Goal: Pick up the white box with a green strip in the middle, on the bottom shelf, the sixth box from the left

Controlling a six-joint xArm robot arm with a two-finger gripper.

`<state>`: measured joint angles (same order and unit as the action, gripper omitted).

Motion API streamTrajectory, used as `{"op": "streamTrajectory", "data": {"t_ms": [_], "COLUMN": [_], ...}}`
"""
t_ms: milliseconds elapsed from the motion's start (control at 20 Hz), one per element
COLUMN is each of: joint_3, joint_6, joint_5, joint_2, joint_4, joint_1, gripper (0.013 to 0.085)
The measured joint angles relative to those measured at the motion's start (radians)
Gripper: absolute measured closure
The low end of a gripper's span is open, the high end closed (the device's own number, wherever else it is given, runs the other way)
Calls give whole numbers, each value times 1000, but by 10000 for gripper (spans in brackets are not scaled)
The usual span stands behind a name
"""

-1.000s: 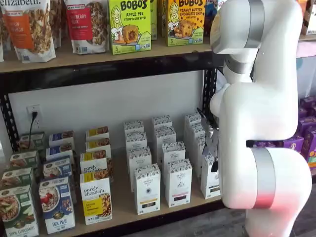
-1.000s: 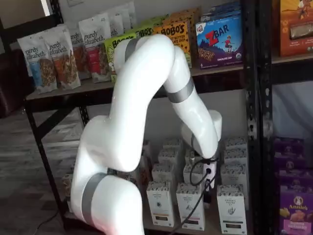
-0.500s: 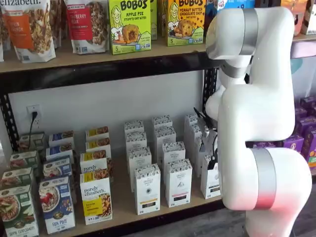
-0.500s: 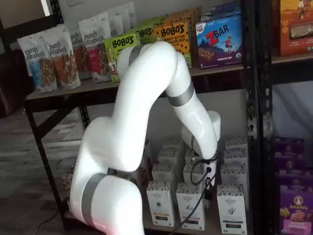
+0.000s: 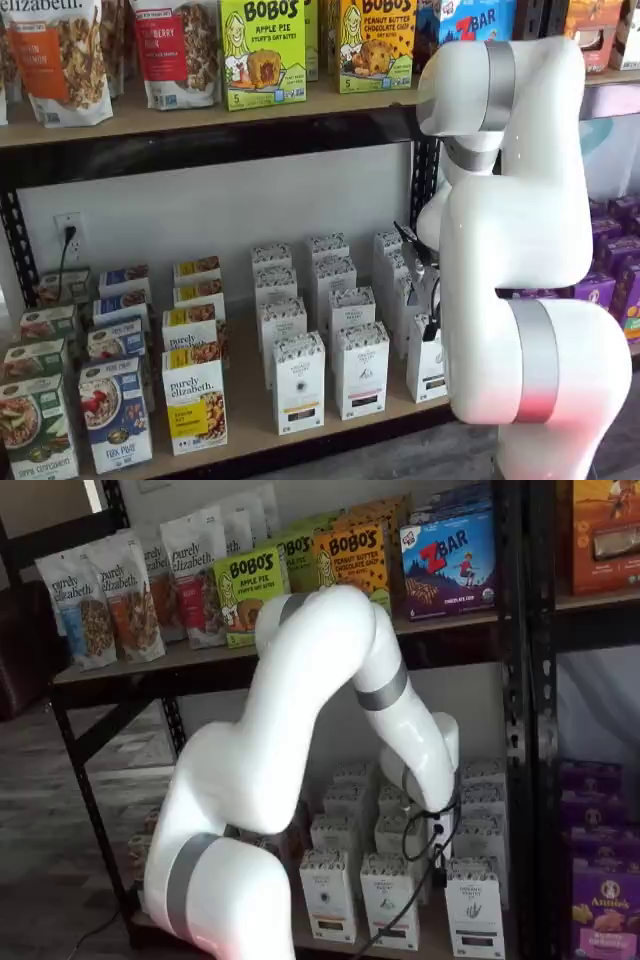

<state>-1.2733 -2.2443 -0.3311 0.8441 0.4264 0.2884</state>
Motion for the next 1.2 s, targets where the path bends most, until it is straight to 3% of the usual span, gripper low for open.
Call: {"op": "streamTrajectory", "data": {"t_ms": [200,400,700,850,1000,1200], "joint_3": [-47,-103,-209,-268,-315,-346], "joint_6": [45,156,208,318,389,524], "joint_5": [-2,-26,-61,-81,-111,-123], "joint_2": [39,81,157,198,228,256], "joint_4": [-53,-181,-246,-385,-469,-619], "joint_1": [4,11,21,35,39,35], "gripper": [130,130,130,130,130,130]}}
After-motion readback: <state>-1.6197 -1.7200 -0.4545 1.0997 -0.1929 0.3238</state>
